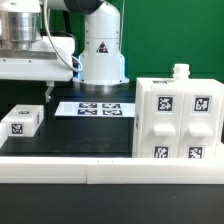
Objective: Assemble cabinet
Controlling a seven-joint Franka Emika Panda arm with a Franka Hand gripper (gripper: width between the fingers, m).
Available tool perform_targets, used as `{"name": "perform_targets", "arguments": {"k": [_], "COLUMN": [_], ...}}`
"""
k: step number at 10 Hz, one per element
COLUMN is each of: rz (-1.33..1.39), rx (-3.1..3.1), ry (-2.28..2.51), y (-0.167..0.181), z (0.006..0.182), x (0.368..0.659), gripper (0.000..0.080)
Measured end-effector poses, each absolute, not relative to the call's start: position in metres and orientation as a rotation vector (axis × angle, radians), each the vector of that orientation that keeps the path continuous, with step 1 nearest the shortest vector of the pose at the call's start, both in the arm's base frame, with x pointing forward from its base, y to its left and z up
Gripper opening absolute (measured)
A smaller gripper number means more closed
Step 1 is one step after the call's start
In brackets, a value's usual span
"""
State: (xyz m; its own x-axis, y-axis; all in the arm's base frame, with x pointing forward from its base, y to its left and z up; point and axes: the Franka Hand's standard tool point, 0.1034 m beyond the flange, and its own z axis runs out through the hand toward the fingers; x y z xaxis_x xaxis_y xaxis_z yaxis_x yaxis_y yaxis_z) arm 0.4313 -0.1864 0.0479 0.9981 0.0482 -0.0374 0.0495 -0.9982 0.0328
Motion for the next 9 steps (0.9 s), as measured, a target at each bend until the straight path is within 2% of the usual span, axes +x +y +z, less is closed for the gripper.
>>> {"name": "perform_targets", "arguments": {"k": [6, 9], "rz": [-0.081, -0.086], "rx": [3.088, 3.083], "ry": [0.095, 0.106], "y": [-0.185, -0.183], "z": [0.023, 0.017], "x": [0.424, 0.423], "gripper": [0.0797, 0.0797]}}
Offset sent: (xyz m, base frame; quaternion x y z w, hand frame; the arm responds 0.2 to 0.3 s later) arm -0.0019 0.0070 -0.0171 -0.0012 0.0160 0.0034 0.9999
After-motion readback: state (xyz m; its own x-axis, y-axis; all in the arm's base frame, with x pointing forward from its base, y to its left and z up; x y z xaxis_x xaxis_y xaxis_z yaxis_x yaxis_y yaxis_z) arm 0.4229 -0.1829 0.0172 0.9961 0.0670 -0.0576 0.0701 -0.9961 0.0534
